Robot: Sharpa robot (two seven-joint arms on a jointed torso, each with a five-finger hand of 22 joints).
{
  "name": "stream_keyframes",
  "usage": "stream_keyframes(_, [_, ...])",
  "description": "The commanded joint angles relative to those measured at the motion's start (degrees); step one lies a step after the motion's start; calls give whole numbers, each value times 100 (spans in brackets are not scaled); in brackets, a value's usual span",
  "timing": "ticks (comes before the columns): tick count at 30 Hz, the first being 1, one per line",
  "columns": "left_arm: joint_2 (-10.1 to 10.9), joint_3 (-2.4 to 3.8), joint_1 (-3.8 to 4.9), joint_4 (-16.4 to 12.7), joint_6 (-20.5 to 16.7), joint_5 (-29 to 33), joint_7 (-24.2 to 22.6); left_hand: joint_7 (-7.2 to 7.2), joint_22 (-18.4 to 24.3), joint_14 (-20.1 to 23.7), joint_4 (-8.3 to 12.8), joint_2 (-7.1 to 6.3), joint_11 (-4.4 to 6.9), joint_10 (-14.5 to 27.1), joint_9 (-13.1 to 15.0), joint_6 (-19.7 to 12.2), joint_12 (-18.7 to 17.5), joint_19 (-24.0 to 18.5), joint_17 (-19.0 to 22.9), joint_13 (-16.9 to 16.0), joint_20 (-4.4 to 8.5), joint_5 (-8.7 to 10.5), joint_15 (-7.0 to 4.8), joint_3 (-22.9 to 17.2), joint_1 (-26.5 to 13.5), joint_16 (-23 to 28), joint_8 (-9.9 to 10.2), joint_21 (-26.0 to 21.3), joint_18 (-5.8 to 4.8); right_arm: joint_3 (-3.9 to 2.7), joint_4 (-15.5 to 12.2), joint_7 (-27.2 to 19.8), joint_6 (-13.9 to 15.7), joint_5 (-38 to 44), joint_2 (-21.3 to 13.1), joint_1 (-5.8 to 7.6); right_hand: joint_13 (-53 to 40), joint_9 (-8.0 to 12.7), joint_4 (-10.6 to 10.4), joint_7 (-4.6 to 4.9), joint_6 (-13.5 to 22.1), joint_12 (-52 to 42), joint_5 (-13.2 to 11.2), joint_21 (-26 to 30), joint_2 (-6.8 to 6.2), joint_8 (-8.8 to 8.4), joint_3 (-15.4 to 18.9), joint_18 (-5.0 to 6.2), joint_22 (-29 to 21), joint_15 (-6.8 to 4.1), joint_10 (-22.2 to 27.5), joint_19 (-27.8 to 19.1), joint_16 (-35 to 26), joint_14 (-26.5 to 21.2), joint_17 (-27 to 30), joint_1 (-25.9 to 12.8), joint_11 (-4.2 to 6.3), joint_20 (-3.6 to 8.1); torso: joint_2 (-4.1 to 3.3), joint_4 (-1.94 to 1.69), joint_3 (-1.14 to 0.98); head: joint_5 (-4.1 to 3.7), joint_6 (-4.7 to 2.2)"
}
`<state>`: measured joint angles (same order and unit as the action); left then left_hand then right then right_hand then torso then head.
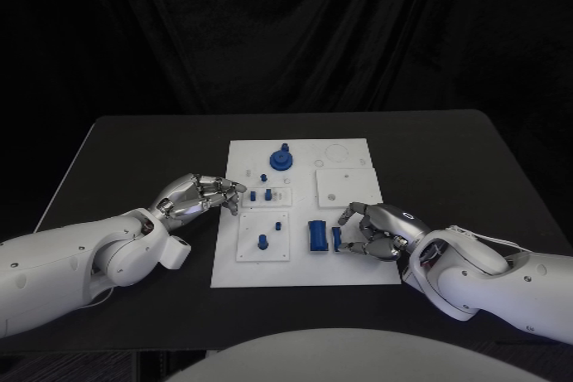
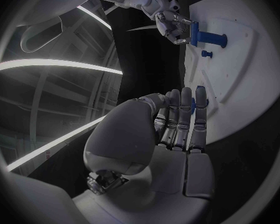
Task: Assemble the parts on the task board
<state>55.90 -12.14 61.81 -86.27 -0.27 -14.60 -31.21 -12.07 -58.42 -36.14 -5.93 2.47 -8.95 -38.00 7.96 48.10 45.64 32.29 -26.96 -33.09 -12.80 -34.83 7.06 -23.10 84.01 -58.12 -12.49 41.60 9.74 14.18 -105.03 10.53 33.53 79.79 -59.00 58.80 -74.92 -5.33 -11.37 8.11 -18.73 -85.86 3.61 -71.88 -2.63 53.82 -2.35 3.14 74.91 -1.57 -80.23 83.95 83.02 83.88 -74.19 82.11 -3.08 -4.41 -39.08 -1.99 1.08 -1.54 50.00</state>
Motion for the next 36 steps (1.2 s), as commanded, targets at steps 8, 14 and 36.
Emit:
stream_keyframes(8, [238, 6, -6, -348, -384, 29, -525, 24, -26, 29, 41, -38, -32, 0, -5, -24, 17, -13, 20, 21, 0, -46, -3, -1, 110, -47, -52, -14, 22, -1, -43, -911, 1021, -308, -182, 38, -437, -75, -345, -39, -250, -65, -66, 143, -48, 311, 188, 130, 914, 34, -56, -36, -111, 203, 201, -201, 0, -37, 1, 1, -1, 25, 0])
stream_keyframes(14, [415, 6, 55, -579, -697, 44, -842, -1, -23, 203, -29, -53, -86, 142, -16, -97, -40, -129, 82, 88, -23, -34, 61, 28, 59, 6, -48, -97, -21, -1, 58, -2111, 1498, -1972, -168, 419, 614, -239, -514, -100, -676, 426, 569, 1515, 391, 875, 78, 379, 493, 28, 1025, -651, -959, -415, 1625, -137, 39, -41, 6, 1, 0, 129, 0])
stream_keyframes(36, [-474, 6, 536, 118, -427, 842, -1196, 1014, 4425, 3585, -1080, 271, 954, 3703, -528, -3110, -3680, -3018, 2587, 3143, -347, 2044, 235, 2424, -802, 5091, 955, -3951, 1, 0, 1338, -4821, -686, -6264, 287, 883, 5908, 164, -545, 662, 399, 4743, 966, 6994, 265, -1075, 580, 32, -5087, 1662, 7445, -7568, -5378, -7614, 6322, -1061, -1225, -1259, 261, 99, -81, 59, 0])
